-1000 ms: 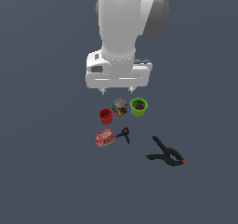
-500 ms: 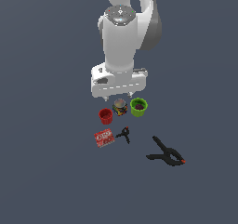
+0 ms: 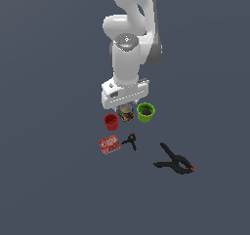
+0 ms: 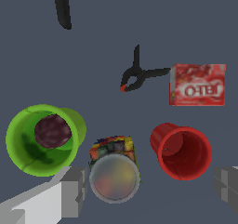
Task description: Pick up a designated object from a clutter of objects.
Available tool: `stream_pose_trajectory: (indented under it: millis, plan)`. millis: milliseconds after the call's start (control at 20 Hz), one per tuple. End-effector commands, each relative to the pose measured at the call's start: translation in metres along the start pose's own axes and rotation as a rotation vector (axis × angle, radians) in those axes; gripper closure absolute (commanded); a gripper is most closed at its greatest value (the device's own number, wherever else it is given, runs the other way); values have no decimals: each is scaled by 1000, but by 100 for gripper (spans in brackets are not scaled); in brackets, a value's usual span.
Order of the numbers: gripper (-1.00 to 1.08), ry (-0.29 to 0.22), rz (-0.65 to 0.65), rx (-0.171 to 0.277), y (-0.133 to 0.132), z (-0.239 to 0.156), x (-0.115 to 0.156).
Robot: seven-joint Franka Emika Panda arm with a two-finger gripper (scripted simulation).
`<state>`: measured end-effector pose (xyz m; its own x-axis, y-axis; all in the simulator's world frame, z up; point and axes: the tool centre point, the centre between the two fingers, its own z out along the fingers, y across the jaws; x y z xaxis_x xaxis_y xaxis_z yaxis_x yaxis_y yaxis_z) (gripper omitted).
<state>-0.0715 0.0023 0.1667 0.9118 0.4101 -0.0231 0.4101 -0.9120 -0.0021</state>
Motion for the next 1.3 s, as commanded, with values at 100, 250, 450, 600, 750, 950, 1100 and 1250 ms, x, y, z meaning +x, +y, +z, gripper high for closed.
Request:
stream_pose_trajectory:
  millis: [100,250,450,600,750,950,1100,1250]
  plan:
    - [-92,10,-86,-1,-10,26,-19]
    - [-92,15,-129,-2,-15,39,-29]
    - [-92,19,-172,-3,-21,51,-40]
    - [-92,21,-193,-4,-24,56,-46]
    - [-92,23,-204,-4,-25,59,-49]
    - [-92,22,-203,-4,-25,59,-49]
    - [-92,22,-203,-4,-25,63,-49]
    - [-92,22,-203,-4,-25,70,-49]
